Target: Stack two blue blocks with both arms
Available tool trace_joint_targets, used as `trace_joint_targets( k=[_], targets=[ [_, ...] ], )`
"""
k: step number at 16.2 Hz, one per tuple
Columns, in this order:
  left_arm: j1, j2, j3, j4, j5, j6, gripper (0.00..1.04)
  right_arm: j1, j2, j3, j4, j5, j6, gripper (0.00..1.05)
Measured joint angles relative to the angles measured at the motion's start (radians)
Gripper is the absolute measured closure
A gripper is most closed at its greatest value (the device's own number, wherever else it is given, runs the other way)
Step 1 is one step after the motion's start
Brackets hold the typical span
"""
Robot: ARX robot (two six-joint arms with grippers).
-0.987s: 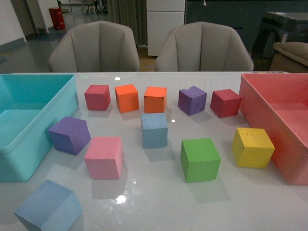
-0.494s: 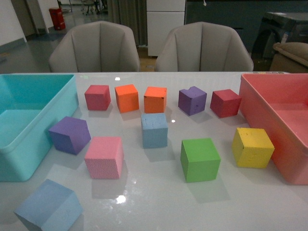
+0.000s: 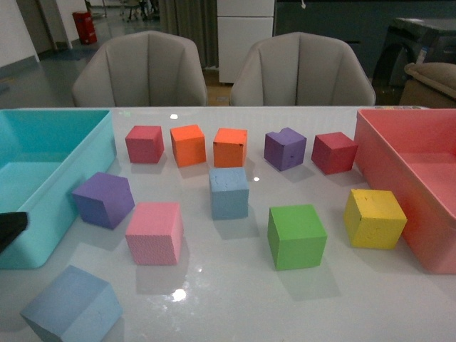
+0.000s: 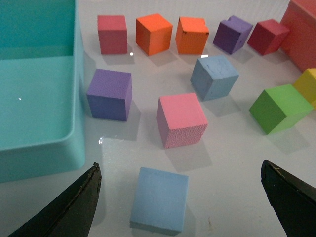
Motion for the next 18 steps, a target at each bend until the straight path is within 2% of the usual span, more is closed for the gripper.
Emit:
trace_joint_targets(
  k=[2, 4, 5, 12, 18],
  targets=[
    [-0.022, 0.101, 0.012, 0.066, -0.016, -0.001, 0.07, 0.000, 0.000, 0.000, 0.000, 0.000, 0.000, 0.06],
    [-0.066, 0.519, 0.029, 0.274, -0.089, 0.009, 0.07, 0.000, 0.000, 0.000, 0.000, 0.000, 0.000, 0.06],
    [-0.041, 0.623, 0.040, 0.322, -0.089, 0.014, 0.07, 0.000, 0.000, 0.000, 0.000, 0.000, 0.000, 0.06],
    [-0.062, 0.680, 0.063, 0.339, -0.088, 0.003, 0.07, 0.000, 0.000, 0.000, 0.000, 0.000, 0.000, 0.06],
    [-0.072, 0.805, 0.063, 0.436, -0.114, 0.007, 0.07, 0.000, 0.000, 0.000, 0.000, 0.000, 0.000, 0.06]
  ],
)
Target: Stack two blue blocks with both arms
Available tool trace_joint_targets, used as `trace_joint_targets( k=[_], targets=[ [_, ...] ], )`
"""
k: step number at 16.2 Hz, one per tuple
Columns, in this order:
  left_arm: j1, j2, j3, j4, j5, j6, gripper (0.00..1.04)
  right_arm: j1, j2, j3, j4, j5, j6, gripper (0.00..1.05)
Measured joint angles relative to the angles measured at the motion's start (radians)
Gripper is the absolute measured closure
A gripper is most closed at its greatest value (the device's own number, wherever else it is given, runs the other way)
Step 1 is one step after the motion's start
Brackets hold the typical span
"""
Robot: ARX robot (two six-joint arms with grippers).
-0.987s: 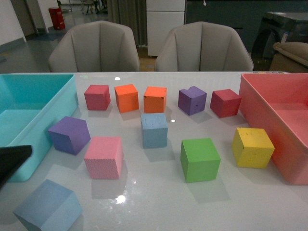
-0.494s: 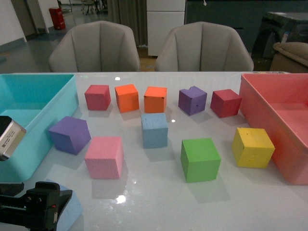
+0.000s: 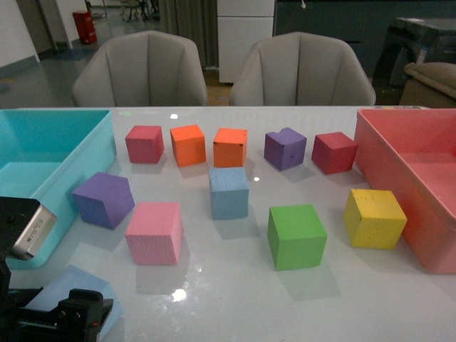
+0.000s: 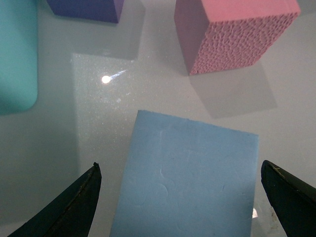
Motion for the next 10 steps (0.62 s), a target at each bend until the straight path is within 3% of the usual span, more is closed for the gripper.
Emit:
trace_joint_targets(
  k=[6, 10],
  targets=[
    [-0.014, 0.105, 0.000, 0.051, -0.030, 0.005, 0.10, 0.000, 0.000, 0.000, 0.000, 0.000, 0.000, 0.06],
    [-0.051, -0.016, -0.001, -0.028, -0.037, 0.002, 0.51, 0.000, 0.000, 0.000, 0.000, 0.000, 0.000, 0.06]
  ],
)
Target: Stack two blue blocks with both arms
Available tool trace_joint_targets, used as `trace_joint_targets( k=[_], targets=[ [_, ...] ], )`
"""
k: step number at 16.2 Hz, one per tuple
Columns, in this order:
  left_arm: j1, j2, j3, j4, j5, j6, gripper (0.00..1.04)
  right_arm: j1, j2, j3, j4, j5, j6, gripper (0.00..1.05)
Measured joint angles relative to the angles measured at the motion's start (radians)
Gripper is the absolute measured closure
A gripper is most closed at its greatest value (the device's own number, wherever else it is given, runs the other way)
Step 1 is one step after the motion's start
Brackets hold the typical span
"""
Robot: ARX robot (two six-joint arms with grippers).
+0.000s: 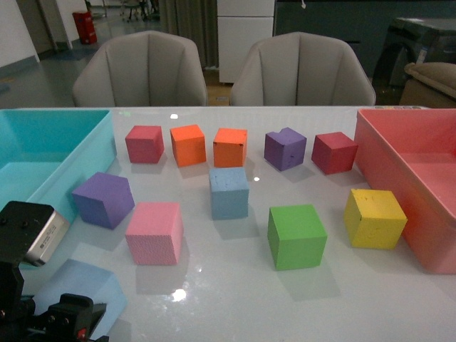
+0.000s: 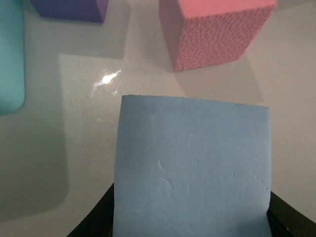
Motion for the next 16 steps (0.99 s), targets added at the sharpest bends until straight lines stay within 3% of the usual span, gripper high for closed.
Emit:
trace_joint_targets(
  k=[5, 10, 16],
  targets=[
    [-0.175, -0.256, 0.093, -0.246, -0.046, -0.057, 0.60, 0.000, 0.000, 0.000, 0.000, 0.000, 0.000, 0.06],
    [-0.395, -0.043, 0.463, -0.402, -0.165, -0.142, 0.62, 0.000, 0.000, 0.000, 0.000, 0.000, 0.000, 0.06],
    [-0.422, 0.251, 0.862, -0.544, -0.249, -0.194, 0.63, 0.000, 0.000, 0.000, 0.000, 0.000, 0.000, 0.06]
  ],
)
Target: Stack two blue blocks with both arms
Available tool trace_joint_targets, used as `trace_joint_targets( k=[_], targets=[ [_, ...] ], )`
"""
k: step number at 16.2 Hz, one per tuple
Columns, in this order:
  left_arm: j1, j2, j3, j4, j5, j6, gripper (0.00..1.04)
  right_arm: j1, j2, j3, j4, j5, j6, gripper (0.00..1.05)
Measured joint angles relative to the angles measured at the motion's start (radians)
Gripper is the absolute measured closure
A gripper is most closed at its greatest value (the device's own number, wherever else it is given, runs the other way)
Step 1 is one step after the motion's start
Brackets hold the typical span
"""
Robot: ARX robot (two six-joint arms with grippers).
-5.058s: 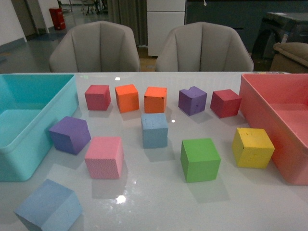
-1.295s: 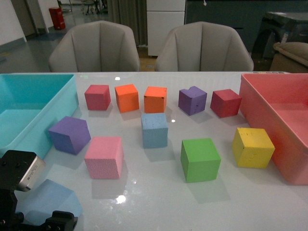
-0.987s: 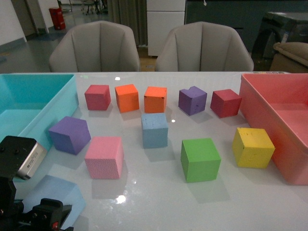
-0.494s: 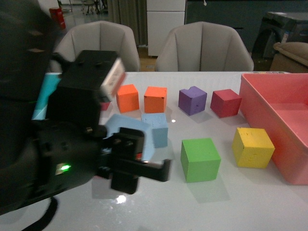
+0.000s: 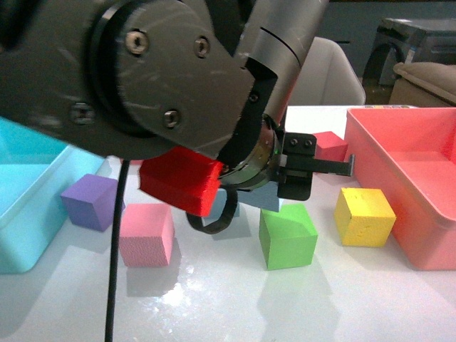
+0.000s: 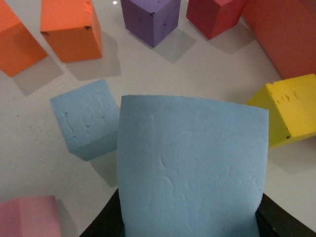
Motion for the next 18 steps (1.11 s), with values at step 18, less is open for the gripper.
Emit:
trace_joint_targets(
  k=[18],
  targets=[
    [0.204, 0.271, 0.310, -0.108, 0.056, -0.014, 0.63, 0.000, 0.000, 0.000, 0.000, 0.000, 0.000, 0.06]
  ],
)
